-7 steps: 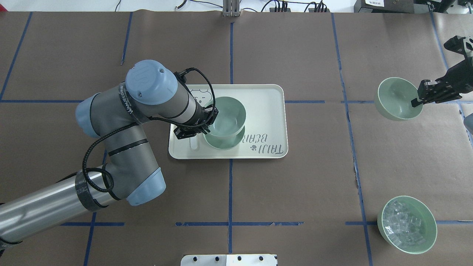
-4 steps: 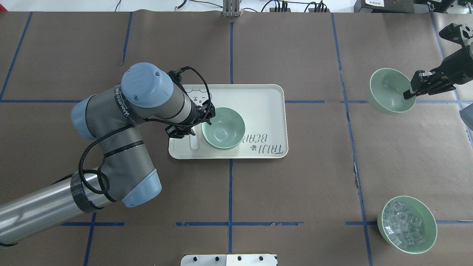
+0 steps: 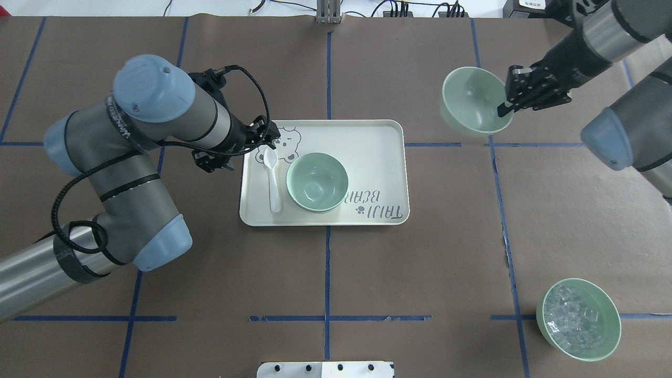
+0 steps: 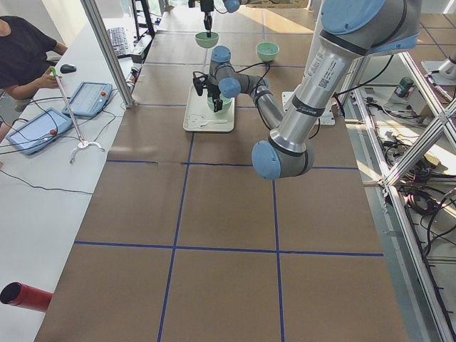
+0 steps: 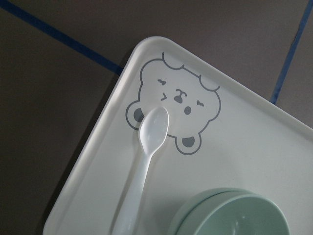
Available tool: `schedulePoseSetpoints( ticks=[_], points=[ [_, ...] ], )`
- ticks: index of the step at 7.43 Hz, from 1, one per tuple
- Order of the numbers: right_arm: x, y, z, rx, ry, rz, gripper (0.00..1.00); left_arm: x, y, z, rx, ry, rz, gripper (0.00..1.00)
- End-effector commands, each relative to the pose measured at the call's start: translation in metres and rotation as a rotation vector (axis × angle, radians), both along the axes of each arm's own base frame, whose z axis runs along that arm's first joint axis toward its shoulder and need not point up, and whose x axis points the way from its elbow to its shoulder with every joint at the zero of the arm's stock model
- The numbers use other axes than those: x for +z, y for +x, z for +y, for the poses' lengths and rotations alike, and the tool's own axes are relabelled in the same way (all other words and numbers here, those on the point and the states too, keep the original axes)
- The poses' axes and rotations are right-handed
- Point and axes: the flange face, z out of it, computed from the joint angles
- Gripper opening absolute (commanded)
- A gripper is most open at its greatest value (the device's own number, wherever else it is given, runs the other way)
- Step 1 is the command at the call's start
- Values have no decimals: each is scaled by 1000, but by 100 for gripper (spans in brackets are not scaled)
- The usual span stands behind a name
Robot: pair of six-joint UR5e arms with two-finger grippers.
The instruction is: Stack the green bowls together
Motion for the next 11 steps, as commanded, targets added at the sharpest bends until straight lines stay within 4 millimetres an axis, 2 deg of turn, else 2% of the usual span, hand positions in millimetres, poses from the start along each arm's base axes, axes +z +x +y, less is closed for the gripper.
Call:
schedulePoseSetpoints(
  ticks=[1, 2, 3, 4, 5, 6, 7, 8, 11],
  points=[
    [-76, -117, 52, 37, -1, 24, 0, 27, -63, -23, 39, 96, -58, 100],
    [-94, -161, 75, 53, 9, 39, 0, 43, -91, -36, 36, 124, -87, 100],
    [-101, -199, 99, 57, 45, 62, 0, 65, -119, -47, 45, 163, -132, 100],
    [-104, -220, 108, 64, 65, 79, 0, 88, -146, -55, 60, 195, -176, 100],
    [-114, -233, 103, 68, 62, 80, 0, 116, -175, -54, 99, 225, -215, 100],
    [-126, -250, 91, 77, 56, 87, 0, 141, -216, -61, 126, 261, -249, 100],
    [-123, -259, 84, 81, 48, 104, 0, 158, -243, -63, 138, 271, -267, 100],
    [-119, -257, 83, 82, 47, 109, 0, 163, -256, -66, 139, 281, -278, 100],
    [-118, -255, 84, 80, 29, 135, 0, 166, -255, -67, 141, 277, -279, 100]
  ],
)
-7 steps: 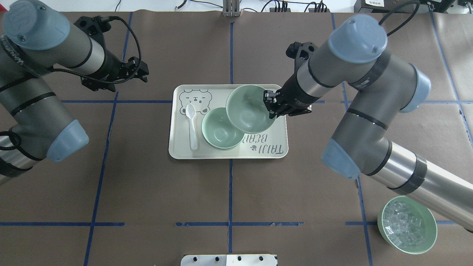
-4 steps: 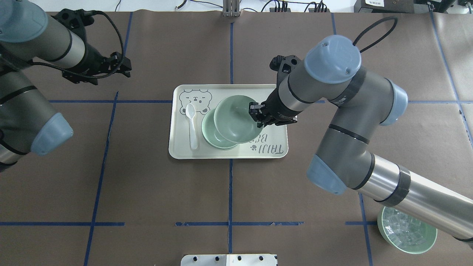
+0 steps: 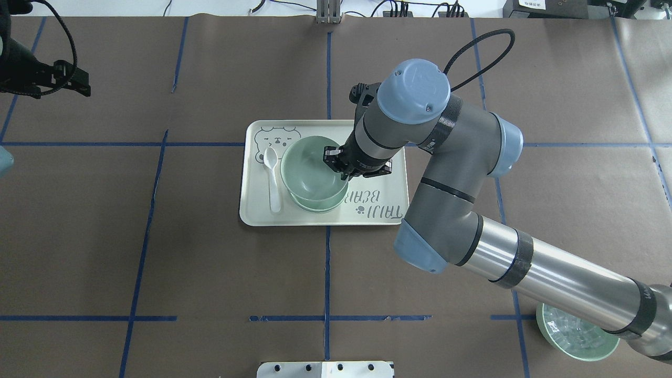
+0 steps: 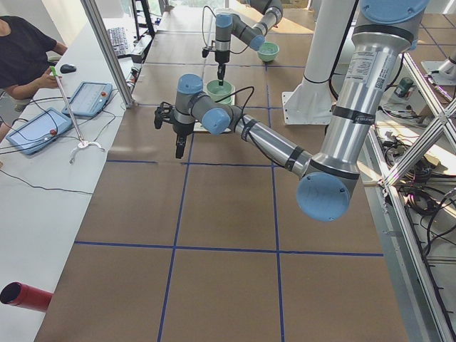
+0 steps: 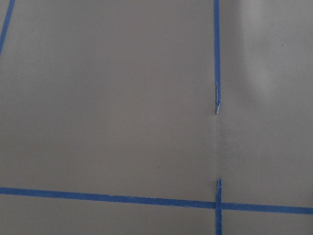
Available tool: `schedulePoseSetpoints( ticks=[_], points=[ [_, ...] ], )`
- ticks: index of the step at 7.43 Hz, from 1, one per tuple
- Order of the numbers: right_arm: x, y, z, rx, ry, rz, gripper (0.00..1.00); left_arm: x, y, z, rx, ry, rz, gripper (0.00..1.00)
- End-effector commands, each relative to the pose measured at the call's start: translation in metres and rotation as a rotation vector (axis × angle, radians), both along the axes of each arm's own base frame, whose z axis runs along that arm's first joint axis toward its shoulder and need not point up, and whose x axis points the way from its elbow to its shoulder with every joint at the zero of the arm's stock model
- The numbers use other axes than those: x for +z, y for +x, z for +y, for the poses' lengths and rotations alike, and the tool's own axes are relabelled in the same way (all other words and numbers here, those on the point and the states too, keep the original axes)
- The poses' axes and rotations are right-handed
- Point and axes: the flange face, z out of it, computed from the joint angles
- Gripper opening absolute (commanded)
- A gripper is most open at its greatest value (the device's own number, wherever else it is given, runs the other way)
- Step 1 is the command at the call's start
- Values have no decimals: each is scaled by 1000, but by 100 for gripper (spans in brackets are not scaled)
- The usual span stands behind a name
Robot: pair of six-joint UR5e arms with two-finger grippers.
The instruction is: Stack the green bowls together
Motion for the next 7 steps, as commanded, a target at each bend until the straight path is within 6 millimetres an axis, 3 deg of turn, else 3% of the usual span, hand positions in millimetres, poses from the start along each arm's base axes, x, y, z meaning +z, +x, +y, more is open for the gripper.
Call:
schedulePoseSetpoints(
  ticks=[1, 2, 4, 5, 7],
  points=[
    [1, 0, -1, 19, -20, 9, 92, 1, -1, 0, 1, 0, -1, 100],
    [-3, 2, -2, 35, -8, 7, 100, 2, -1, 0, 1, -2, -2, 100],
    [-3, 6, -4, 47, 3, 10, 100, 2, -1, -1, 1, -2, -2, 100],
    [-3, 37, -19, 78, 8, 0, 100, 4, -1, -1, 2, -5, -4, 100],
    [56, 123, -24, 55, 88, 51, 100, 10, -10, 0, 25, 12, -18, 100]
  ],
)
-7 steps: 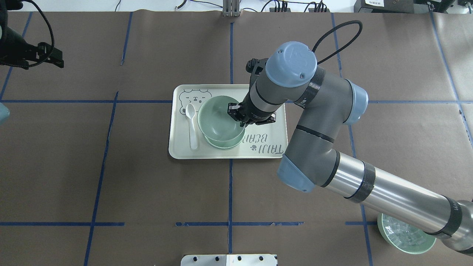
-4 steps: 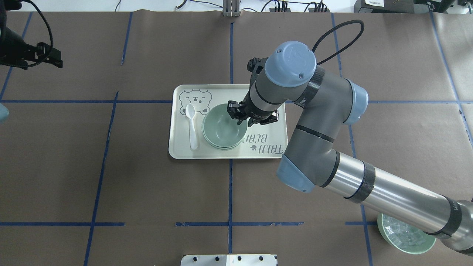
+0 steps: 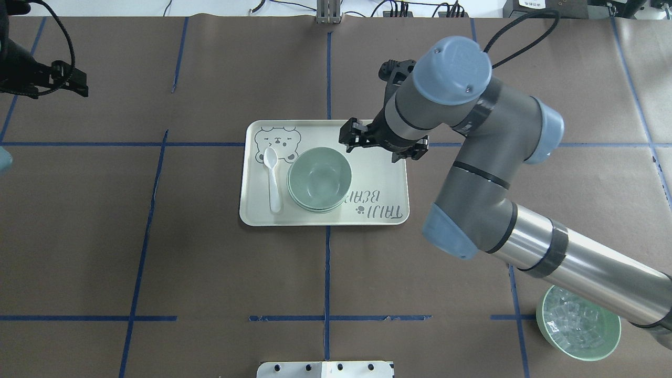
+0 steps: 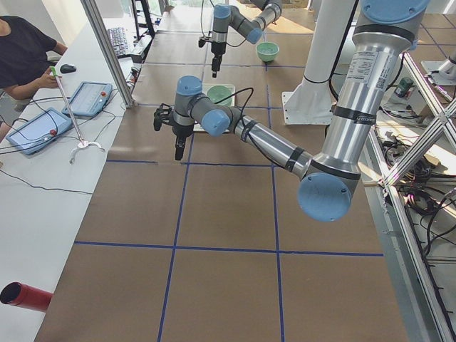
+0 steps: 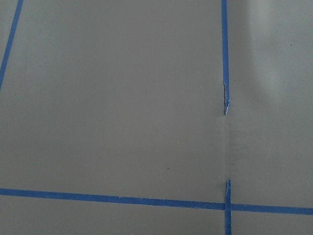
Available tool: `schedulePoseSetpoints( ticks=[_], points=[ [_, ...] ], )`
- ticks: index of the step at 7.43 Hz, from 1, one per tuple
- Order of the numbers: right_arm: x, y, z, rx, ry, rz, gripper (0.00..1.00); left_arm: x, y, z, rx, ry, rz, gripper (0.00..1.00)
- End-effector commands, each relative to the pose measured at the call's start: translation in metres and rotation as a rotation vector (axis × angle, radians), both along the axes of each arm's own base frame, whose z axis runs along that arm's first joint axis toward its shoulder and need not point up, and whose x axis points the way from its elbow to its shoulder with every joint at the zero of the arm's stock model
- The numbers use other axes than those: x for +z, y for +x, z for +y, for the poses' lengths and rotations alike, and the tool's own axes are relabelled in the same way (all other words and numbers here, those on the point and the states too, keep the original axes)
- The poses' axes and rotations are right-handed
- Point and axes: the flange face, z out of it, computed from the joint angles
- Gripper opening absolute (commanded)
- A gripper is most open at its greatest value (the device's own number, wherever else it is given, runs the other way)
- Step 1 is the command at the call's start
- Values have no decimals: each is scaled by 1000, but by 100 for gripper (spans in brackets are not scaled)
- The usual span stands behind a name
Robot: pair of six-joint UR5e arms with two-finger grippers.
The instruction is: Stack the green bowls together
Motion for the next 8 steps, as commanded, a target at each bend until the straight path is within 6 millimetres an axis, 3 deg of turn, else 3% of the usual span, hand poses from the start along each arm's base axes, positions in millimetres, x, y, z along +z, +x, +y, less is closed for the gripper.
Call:
schedulePoseSetpoints(
  ticks=[1, 2, 3, 4, 6, 7, 8],
  points=[
    [56, 91, -4, -80, 108, 108, 100, 23, -29, 8, 78, 11, 9, 100],
    [77, 123, -3, -133, 152, 177, 100, 42, -61, 13, 113, 20, 16, 100],
    [103, 173, -12, -172, 196, 205, 100, 67, -97, 21, 145, 54, -13, 100],
    [142, 229, -21, -221, 190, 186, 100, 90, -135, 28, 162, 69, -22, 100],
    [227, 333, -21, -299, 256, 228, 100, 128, -186, 38, 246, 40, -74, 100],
    [266, 376, -15, -311, 247, 203, 100, 150, -193, 39, 292, 12, -76, 100],
    [303, 410, -7, -323, 241, 197, 100, 181, -216, 44, 261, -46, -14, 100]
  ],
)
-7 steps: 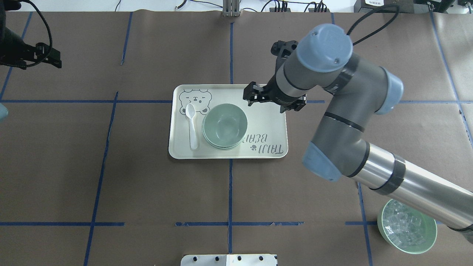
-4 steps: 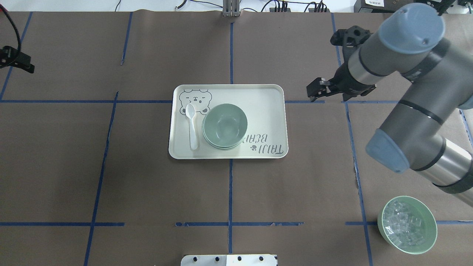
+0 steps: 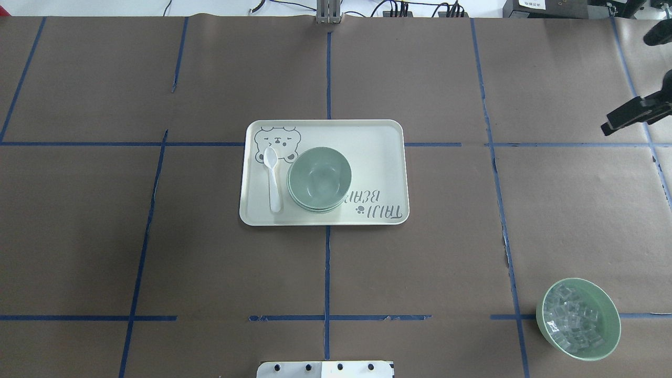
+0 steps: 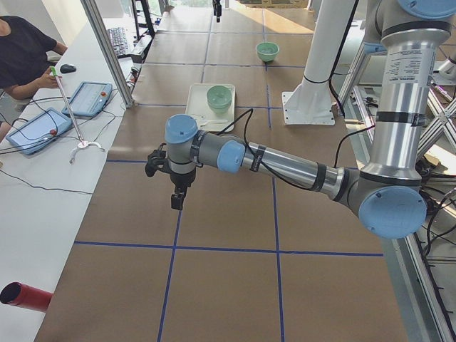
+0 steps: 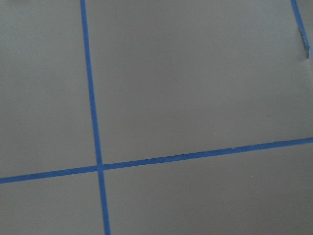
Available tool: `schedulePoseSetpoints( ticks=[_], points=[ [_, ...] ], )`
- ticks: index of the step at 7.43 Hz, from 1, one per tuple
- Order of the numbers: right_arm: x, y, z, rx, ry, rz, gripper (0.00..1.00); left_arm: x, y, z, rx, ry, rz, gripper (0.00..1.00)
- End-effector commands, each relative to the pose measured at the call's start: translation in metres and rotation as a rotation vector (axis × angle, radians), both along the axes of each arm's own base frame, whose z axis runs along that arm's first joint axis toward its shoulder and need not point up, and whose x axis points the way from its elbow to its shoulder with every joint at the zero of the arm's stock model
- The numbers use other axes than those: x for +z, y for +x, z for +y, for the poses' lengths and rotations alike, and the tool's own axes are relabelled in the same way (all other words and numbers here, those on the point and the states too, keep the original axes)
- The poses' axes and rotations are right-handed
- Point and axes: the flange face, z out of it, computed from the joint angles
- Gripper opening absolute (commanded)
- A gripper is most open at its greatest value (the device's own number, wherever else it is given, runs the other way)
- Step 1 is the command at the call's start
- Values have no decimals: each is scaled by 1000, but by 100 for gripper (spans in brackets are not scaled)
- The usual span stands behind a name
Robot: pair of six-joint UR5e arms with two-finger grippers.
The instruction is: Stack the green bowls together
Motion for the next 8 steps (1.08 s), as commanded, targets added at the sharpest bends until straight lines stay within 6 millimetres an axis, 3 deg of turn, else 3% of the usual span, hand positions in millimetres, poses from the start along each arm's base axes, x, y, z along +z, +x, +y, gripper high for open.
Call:
schedulePoseSetpoints(
  ticks=[1, 2, 3, 4, 5, 6, 8],
  points=[
    [88, 80, 31, 10, -56, 1, 100, 64, -28, 24, 48, -69, 45, 100],
    [130, 109, 57, 67, -157, -48, 100, 72, -28, 35, 58, -73, 62, 100],
    [152, 133, 60, 115, -193, -78, 100, 80, -29, 45, 58, -89, 62, 100],
    [156, 135, 59, 118, -184, -68, 100, 85, -29, 49, 57, -100, 60, 100],
    [174, 136, 60, 116, -193, -46, 100, 86, -30, 49, 55, -102, 59, 100],
    [174, 136, 55, 116, -141, -48, 100, 89, -30, 50, 55, -106, 57, 100],
    [202, 142, 56, 126, -108, 28, 100, 89, -30, 50, 54, -107, 56, 100]
  ],
)
